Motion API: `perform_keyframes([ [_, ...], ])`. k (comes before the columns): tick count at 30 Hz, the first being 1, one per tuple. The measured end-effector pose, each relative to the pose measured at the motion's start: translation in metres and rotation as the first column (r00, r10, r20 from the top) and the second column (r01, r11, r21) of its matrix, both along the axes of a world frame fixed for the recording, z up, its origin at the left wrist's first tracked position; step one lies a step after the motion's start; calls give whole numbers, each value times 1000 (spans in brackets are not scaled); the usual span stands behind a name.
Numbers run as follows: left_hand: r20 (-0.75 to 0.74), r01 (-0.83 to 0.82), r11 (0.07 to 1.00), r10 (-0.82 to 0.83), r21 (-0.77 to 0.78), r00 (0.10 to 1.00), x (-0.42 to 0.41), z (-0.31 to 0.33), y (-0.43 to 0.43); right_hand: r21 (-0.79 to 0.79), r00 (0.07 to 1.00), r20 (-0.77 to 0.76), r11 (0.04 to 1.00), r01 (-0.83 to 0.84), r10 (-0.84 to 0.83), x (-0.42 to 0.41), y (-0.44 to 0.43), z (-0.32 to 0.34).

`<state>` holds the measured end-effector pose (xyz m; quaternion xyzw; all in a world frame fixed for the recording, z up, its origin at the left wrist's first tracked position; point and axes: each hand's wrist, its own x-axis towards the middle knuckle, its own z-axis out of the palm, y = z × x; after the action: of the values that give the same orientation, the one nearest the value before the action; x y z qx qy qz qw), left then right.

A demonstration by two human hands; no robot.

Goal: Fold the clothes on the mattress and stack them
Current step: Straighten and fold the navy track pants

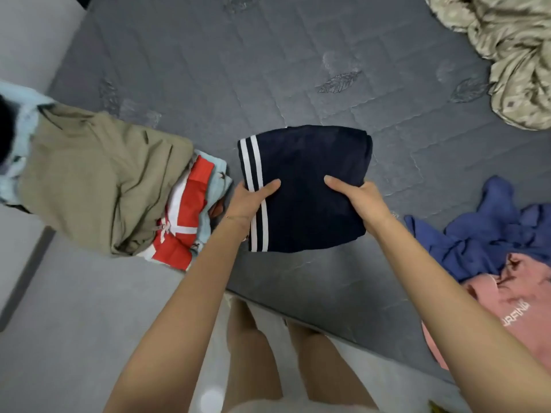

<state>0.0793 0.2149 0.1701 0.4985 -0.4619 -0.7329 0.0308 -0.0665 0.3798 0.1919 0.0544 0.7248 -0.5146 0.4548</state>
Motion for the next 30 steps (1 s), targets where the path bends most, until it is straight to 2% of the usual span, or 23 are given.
perform_keyframes([
  [4,-97,5,995,-15,-102,995,29,57,-18,-90,999,-11,995,38,-39,36,-10,52],
  [10,-123,30,993,-44,-117,991,82,110,-61,-155,994,-63,985,74,-84,101,-52,108],
  [16,-202,34,990,-62,-140,977,160,157,-145,-213,990,-62,971,113,-128,176,-128,148],
  [23,-231,7,990,-41,-144,972,257,194,-247,-238,984,-98,964,121,-147,267,-227,185],
  [30,-267,9,996,-31,-84,963,288,215,-305,-276,981,-106,952,130,-165,296,-286,200],
])
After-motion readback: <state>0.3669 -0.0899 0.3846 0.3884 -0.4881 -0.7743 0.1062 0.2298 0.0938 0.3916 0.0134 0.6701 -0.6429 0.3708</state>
